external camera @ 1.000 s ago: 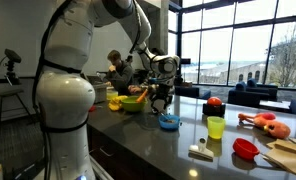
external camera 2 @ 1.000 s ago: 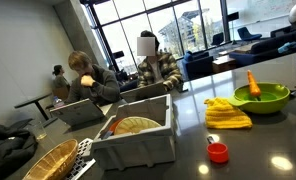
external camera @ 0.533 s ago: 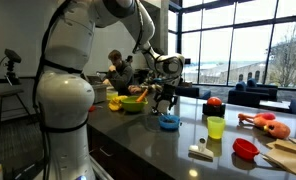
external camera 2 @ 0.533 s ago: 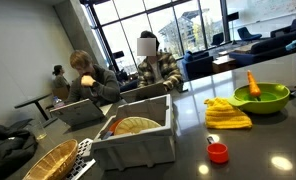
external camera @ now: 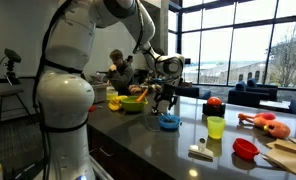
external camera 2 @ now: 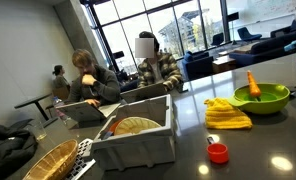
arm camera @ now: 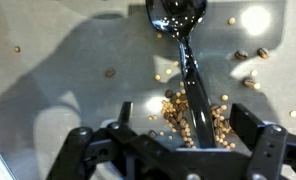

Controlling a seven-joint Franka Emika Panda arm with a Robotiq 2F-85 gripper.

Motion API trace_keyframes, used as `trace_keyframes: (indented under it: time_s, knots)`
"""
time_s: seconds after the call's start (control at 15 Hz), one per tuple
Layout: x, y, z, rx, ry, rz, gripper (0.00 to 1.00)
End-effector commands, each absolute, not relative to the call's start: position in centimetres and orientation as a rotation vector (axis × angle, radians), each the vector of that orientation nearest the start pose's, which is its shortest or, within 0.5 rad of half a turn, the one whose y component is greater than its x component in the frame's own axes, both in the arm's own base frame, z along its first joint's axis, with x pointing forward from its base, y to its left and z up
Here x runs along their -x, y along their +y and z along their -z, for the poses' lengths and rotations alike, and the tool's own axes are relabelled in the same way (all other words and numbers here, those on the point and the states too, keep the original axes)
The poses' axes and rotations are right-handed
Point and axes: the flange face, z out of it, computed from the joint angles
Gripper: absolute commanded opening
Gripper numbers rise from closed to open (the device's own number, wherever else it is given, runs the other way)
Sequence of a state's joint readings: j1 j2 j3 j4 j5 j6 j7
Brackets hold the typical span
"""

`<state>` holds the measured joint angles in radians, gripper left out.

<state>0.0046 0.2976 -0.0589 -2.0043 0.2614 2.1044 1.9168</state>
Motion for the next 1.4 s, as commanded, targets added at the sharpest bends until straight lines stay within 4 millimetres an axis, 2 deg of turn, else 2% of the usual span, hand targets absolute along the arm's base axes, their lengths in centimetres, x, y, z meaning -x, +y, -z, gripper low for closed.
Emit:
trace_keyframes:
  time_s: [0.0, 0.27, 0.87, 1.33]
  knots:
    - [-57.3, -0.2, -29.6, 1.549, 2.742, -0.452, 1.00]
    - [-57.3, 0.7, -28.9, 1.572, 2.737, -0.477, 1.00]
    - [-57.2, 0.1, -27.7, 1.571, 2.754, -0.510, 1.00]
    - [-57.1, 0.8, -26.3, 1.593, 2.758, -0.554, 1.00]
